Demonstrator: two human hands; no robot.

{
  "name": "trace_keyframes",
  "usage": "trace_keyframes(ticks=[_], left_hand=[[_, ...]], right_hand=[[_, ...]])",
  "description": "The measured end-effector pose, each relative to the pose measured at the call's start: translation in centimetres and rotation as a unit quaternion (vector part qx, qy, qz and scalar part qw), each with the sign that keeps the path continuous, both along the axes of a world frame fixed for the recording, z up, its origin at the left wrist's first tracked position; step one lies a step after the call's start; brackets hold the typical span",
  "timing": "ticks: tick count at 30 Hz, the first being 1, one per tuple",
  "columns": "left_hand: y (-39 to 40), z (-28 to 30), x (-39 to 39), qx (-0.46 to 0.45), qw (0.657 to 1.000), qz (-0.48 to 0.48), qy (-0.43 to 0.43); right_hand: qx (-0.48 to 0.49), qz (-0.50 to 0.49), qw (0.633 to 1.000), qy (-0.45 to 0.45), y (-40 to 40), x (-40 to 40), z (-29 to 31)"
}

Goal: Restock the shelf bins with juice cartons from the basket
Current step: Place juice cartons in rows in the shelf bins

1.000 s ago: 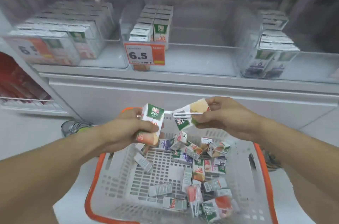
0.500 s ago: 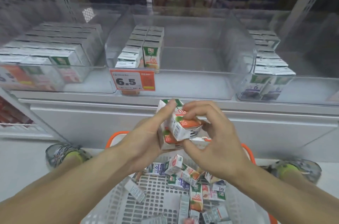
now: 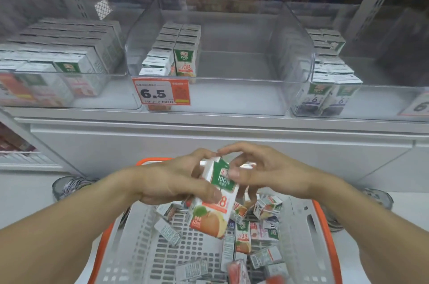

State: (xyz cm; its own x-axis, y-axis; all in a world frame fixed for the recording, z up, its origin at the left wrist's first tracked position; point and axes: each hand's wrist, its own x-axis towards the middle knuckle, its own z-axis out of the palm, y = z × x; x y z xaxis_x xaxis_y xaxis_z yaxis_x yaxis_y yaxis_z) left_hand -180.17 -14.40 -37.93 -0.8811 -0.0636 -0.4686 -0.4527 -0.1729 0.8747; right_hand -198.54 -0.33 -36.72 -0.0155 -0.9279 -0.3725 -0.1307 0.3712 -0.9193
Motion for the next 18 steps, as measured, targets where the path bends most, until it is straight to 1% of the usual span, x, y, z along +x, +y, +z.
trace_keyframes(ticks=[2,4,6,9,11,13,15,17,18], left_hand=[[-0.1,-0.3,0.1,-0.063,0.997,-0.036,-0.041],[-0.1,-0.2,0.2,-0.103,0.991,-0.065,-0.059],[0.0,-0.1,0.2,-0.117,0.988,-0.079,-0.056],[-0.3,-0.1,0.2,-0.149,0.982,-0.086,-0.074],[-0.8,-0.3,0.3,-0.161,0.981,-0.075,-0.081],[-1.3,-0.2,0.4,-0.161,0.983,-0.052,-0.067],[-1.8,0.5,0.6,-0.153,0.987,-0.025,-0.036],[-2.5,1.8,0.8,-0.139,0.99,0.026,0.02],[-3.0,2.5,0.9,-0.143,0.986,0.069,0.05]], right_hand=[[0.02,0.053,0.998,-0.032,0.1,0.3,-0.3],[0.024,0.085,0.995,-0.056,0.2,0.5,-0.7],[0.015,0.094,0.994,-0.053,0.1,1.0,-1.0],[-0.004,0.092,0.995,-0.034,-0.6,1.6,-1.6],[-0.02,0.083,0.995,-0.059,-0.8,1.8,-2.0],[-0.044,0.062,0.994,-0.084,-1.1,1.8,-2.3],[-0.081,0.04,0.991,-0.104,-1.3,1.5,-2.2],[-0.125,0.012,0.984,-0.124,-1.4,1.0,-1.4],[-0.151,-0.007,0.981,-0.125,-1.4,0.8,-0.5]])
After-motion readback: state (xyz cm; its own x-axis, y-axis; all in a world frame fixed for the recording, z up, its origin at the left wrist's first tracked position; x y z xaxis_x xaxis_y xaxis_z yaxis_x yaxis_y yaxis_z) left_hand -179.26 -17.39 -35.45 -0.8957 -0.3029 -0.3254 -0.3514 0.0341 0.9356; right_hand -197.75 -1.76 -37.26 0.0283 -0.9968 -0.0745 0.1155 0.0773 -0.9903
